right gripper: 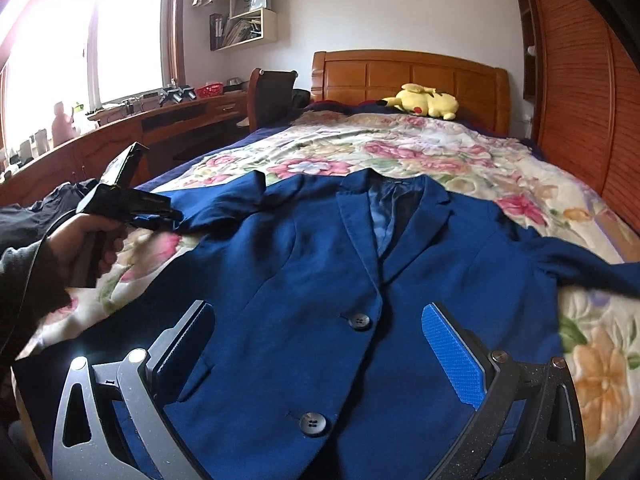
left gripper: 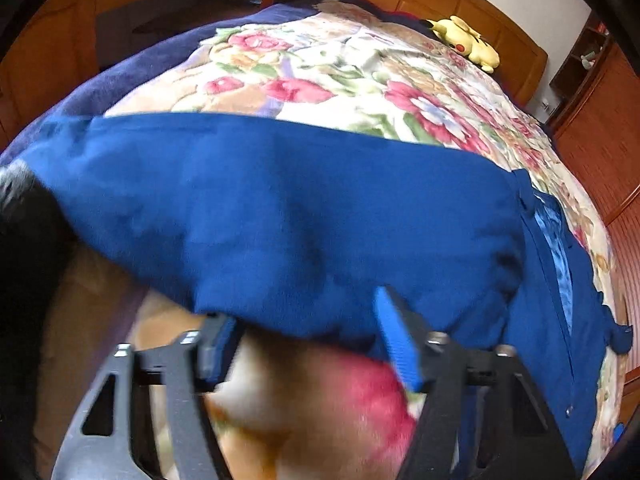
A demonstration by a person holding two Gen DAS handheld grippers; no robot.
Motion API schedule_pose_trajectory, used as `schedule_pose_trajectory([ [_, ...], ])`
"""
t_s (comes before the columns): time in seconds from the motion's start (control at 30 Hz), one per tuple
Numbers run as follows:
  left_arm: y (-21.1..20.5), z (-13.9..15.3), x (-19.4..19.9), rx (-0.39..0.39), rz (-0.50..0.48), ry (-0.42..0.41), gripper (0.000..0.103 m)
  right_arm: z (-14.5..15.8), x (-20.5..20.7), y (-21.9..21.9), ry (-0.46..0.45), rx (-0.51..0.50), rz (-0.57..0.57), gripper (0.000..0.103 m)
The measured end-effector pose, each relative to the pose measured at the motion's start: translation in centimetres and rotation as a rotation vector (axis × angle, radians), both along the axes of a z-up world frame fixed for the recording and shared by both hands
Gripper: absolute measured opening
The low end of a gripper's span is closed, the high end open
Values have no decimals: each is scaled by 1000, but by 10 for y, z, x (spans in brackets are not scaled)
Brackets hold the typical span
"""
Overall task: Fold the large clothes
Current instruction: 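Lift the gripped jacket side and fold it over the body, then open the left tool, then reach the right tool to the jacket's other side edge and close on it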
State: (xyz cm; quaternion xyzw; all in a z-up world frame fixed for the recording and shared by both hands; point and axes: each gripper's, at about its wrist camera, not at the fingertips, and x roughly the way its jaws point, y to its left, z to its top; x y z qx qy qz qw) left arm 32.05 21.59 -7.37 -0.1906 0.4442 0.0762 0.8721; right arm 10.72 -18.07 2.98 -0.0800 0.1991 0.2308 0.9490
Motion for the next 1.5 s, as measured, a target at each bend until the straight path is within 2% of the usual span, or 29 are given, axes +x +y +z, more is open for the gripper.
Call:
schedule_pose_trajectory([
  [0.03,-2,1,3,13,-7,-4,44,1,1,0,-2,-4,-2,103],
  [0.1,-2,1,9,-2,-18,-5,8,1,1,0,-3,-7,-2,103],
  [0.17,-1,1,11,-18,-5,-10,3,1,2,0,-1,-8,-2,103],
  [0.33,-24,33,3,84,-35,-106,2,2,2,1,-1,-8,-4,103],
  [0.4,-37,47,0,92,-68,-138,2,3,1,1,-5,-3,-5,103],
  [0.53,-79,81,-11,129,-158,-209,2,8,-5,-3,-29,-1,-18,103],
  [0.7,-150,111,-31,174,-324,-265,2,12,-10,-19,-61,5,-59,103],
  [0.83,-193,120,-52,205,-423,-279,2,13,-12,-34,-67,26,-98,103],
  [0.97,-216,105,-63,213,-451,-216,2,10,-13,-38,-60,35,-118,103],
  [1.03,-218,95,-69,221,-462,-192,5,9,-11,-37,-53,38,-123,103],
  [1.1,-215,84,-78,233,-473,-178,17,8,-10,-35,-50,40,-125,103],
  [1.13,-215,81,-82,238,-480,-175,20,10,-10,-31,-50,39,-125,103],
  [1.2,-215,76,-95,245,-491,-177,37,11,-9,-27,-48,39,-121,103],
  [1.33,-205,75,-128,271,-509,-221,58,14,-6,-22,-46,40,-105,103],
  [1.37,-201,76,-137,275,-507,-239,69,13,-5,-19,-45,37,-101,103],
  [1.4,-197,78,-146,271,-500,-257,74,13,-5,-16,-44,33,-97,103],
  [1.5,-179,84,-166,240,-469,-294,78,12,-1,-12,-39,26,-86,103],
])
